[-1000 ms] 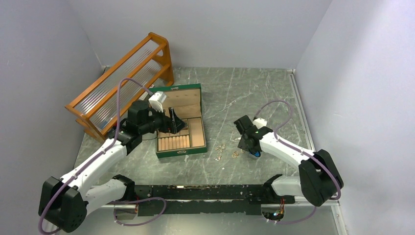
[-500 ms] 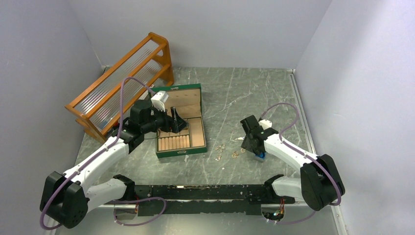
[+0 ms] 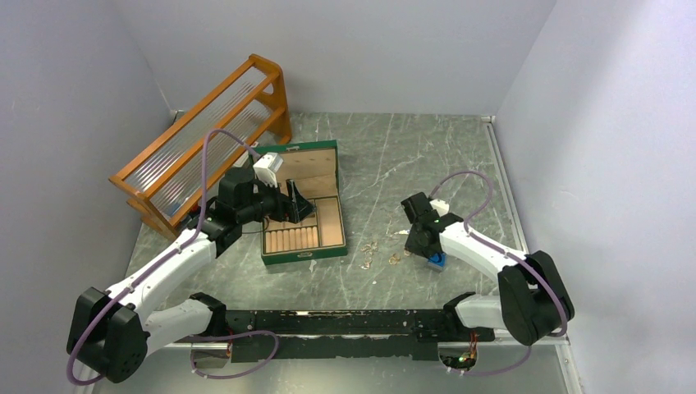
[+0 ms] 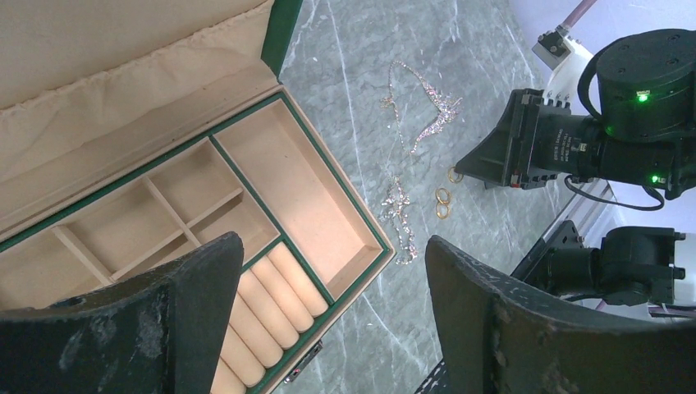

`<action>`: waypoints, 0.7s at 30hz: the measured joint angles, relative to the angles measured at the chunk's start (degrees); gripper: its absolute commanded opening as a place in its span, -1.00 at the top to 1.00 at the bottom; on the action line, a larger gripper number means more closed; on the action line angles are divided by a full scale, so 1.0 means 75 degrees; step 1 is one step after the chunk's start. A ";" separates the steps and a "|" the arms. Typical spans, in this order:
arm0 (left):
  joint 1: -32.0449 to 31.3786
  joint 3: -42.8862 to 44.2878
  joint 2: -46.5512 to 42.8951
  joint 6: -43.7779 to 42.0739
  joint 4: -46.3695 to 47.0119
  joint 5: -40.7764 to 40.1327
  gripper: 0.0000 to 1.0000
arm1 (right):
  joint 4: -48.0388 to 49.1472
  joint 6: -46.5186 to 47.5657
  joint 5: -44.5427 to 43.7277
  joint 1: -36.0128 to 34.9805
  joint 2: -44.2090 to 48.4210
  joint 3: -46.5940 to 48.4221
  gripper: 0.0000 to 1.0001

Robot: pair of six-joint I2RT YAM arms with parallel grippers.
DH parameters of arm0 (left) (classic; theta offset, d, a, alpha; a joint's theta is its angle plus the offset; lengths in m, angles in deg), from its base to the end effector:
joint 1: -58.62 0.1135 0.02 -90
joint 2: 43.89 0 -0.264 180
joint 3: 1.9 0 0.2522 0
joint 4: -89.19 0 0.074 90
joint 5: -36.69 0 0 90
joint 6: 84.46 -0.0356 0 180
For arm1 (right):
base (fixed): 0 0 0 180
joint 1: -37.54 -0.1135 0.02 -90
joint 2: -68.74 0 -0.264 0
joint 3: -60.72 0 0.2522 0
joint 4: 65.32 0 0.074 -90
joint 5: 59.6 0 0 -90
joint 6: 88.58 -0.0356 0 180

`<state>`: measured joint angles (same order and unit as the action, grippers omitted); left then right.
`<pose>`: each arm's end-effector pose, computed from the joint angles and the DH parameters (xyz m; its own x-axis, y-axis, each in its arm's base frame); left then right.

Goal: Organize the mixed jewelry

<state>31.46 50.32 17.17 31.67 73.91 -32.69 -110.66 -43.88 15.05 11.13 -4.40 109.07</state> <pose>0.2073 -0.1204 0.2619 -0.6405 -0.1347 -0.7560 0.4802 0.6981 -0.5312 0.1916 0.0846 0.1585 -0.8401 0.3481 -0.4160 0.3537 0.9330 0.0665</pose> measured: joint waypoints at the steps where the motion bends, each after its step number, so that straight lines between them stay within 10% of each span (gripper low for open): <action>1: -0.0003 0.0000 0.0000 0.0000 0.0000 -0.0003 -0.71 | 0.0015 0.0041 0.0023 0.0000 -0.0015 0.0000 0.54; 21: -0.0262 0.0000 0.0458 0.0621 0.0259 0.0277 -0.77 | 0.0294 0.0251 0.0204 -0.0038 0.0379 0.0006 0.94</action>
<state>29.49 50.32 20.60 36.33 75.86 -30.61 -108.45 -42.00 16.58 10.84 -1.56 109.12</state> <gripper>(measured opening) 0.876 0.049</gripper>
